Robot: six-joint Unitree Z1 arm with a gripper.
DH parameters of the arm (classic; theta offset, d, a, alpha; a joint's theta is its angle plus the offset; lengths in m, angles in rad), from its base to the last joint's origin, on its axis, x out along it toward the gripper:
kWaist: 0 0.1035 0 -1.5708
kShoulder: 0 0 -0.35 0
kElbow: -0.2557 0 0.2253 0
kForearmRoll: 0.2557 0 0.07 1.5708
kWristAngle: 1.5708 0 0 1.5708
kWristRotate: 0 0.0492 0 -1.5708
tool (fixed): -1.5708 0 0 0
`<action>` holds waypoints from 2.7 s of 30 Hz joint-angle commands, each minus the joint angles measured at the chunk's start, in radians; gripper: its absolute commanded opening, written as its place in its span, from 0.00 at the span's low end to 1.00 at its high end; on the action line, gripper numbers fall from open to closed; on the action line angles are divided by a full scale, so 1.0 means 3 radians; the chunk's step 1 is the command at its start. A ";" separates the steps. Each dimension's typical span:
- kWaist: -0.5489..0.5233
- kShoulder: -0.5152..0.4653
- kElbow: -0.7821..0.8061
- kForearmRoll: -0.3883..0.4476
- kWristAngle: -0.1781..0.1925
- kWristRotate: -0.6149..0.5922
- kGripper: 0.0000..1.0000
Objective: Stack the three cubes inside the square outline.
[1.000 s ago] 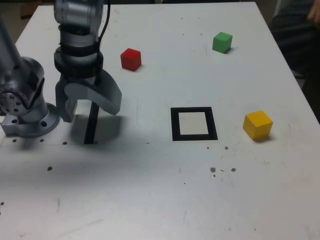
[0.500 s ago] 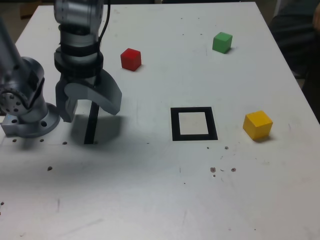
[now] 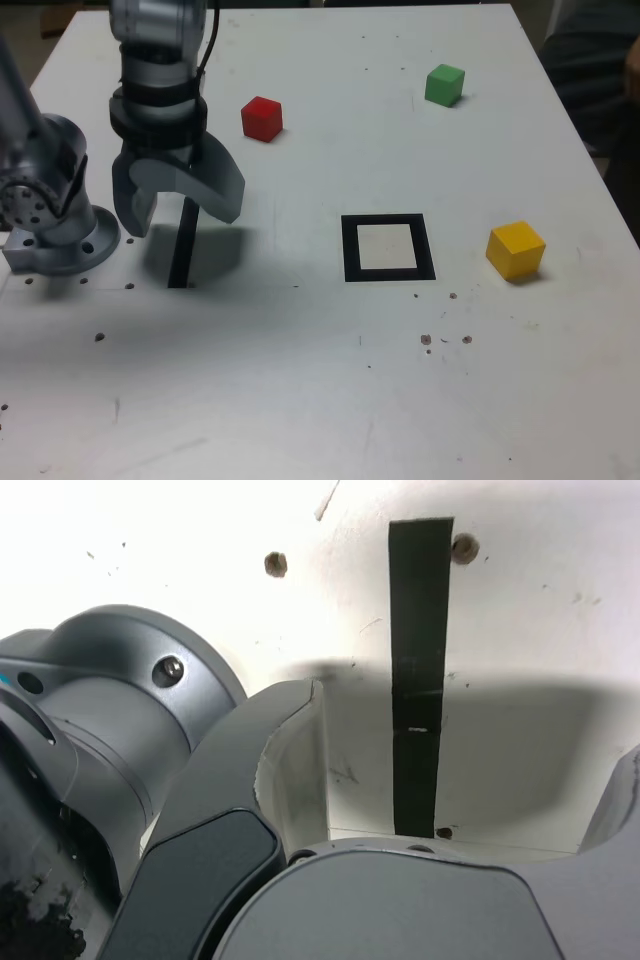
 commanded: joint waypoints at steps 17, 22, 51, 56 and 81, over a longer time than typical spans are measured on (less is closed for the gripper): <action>0.0788 -0.0037 -0.0275 0.0227 0.0240 0.0908 1.00; 0.1026 -0.0037 -0.0359 0.0284 0.0343 0.1194 1.00; 0.1718 0.0403 -0.1239 0.0480 0.0835 0.2709 1.00; 0.1844 0.0506 -0.1332 0.0462 0.0890 0.2896 0.99; 0.2115 0.1354 -0.1687 0.0211 0.0901 0.2993 0.97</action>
